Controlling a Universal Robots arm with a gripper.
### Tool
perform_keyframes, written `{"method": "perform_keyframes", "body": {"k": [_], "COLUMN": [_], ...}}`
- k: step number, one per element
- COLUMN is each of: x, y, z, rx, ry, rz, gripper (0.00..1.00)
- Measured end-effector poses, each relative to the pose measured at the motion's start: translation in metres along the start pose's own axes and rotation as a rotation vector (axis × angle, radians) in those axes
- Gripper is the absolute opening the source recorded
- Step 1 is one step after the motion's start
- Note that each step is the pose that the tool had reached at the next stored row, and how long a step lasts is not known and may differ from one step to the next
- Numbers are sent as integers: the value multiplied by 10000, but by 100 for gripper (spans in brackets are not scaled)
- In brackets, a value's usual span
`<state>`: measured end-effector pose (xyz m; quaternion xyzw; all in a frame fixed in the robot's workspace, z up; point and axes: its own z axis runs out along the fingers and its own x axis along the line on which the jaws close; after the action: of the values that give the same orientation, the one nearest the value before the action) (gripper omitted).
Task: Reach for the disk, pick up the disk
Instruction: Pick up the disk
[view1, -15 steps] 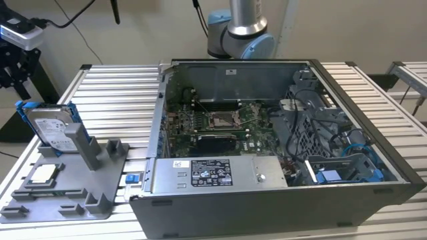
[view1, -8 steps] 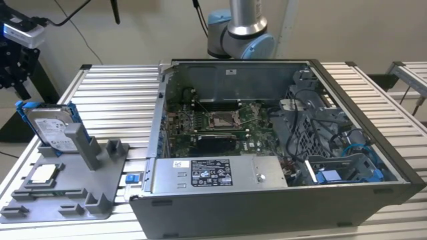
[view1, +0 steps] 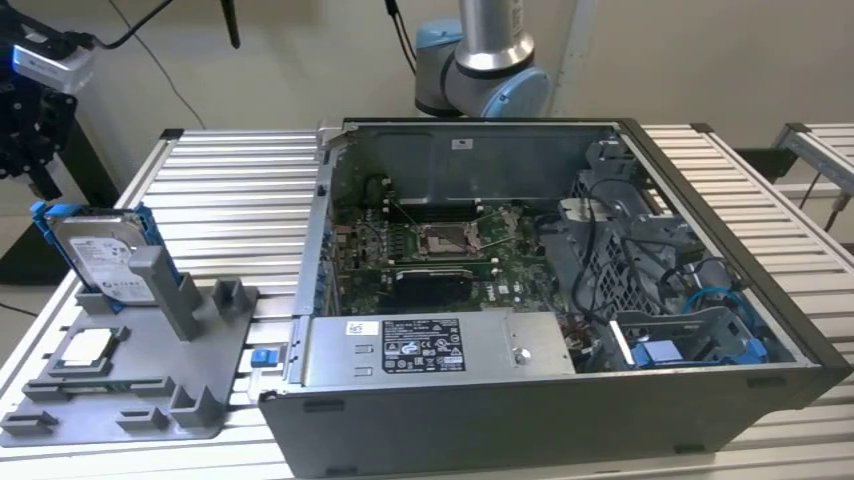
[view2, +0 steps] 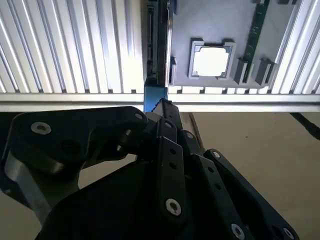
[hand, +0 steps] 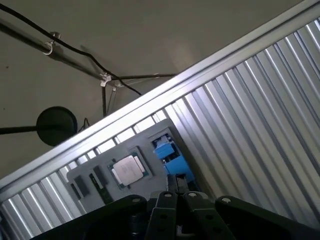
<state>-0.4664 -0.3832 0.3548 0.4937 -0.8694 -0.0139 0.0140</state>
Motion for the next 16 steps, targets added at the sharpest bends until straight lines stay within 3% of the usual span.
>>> {"method": "perform_keyframes", "body": {"k": [8, 13, 16], "x": [0, -1, 0], "y": [0, -1, -1], "z": [0, 9, 21], "rx": [25, 153, 170], "ry": [27, -2, 8], "rz": [-904, -1826, -2364], "gripper": [0, 0, 0]}}
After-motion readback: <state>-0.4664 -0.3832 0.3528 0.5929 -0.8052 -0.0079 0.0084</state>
